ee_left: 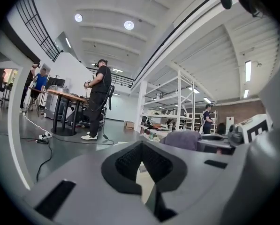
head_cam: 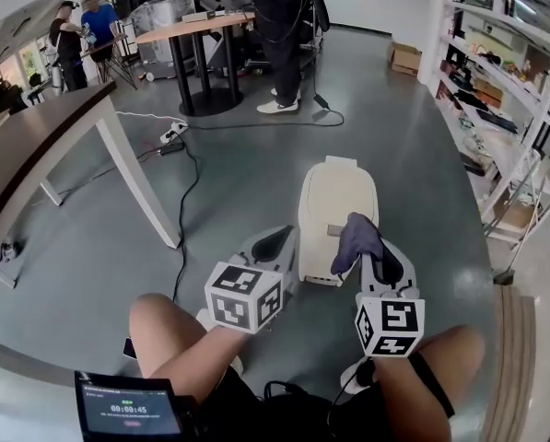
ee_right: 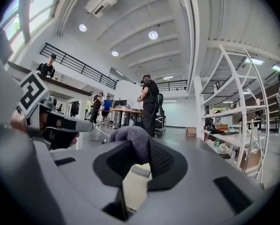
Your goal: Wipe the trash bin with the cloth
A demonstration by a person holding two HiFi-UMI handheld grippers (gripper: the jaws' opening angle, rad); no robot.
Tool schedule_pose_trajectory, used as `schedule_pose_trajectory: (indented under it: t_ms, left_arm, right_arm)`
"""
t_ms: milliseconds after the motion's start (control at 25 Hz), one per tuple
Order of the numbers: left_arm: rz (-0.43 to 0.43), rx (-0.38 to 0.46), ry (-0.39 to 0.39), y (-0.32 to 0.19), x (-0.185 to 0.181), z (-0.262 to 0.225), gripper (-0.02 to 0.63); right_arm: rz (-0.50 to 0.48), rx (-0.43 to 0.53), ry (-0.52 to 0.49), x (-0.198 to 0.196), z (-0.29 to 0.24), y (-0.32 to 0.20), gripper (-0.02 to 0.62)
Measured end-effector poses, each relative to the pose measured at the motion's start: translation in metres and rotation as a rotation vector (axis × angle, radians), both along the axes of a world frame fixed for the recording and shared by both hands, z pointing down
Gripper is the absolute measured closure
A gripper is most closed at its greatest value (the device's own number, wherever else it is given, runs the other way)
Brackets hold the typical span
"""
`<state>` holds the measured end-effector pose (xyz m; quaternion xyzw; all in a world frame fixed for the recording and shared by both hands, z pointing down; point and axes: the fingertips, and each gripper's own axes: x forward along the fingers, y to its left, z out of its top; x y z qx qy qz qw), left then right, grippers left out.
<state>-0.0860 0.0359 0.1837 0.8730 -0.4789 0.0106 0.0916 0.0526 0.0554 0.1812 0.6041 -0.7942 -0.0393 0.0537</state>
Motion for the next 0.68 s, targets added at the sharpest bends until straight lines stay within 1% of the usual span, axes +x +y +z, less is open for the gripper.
schedule_pose_trajectory:
  t_ms: [120, 200, 440, 680]
  left_arm:
    - [-0.013, 0.013, -0.017, 0.003, -0.006, -0.004, 0.609]
    - [-0.009, 0.018, -0.013, 0.005, -0.005, -0.004, 0.609]
    - [0.003, 0.024, -0.006, 0.007, 0.003, -0.004, 0.609]
    - [0.0, 0.014, -0.038, 0.004, 0.005, 0.004, 0.609]
  right_arm:
    - [-0.007, 0.014, -0.003, -0.001, -0.01, 0.011, 0.53]
    - [-0.012, 0.013, -0.007, 0.001, -0.011, 0.017, 0.531]
    - [-0.028, -0.022, -0.029, 0.007, 0.003, 0.019, 0.529]
    - [-0.02, -0.007, 0.001, 0.004, 0.012, 0.022, 0.529]
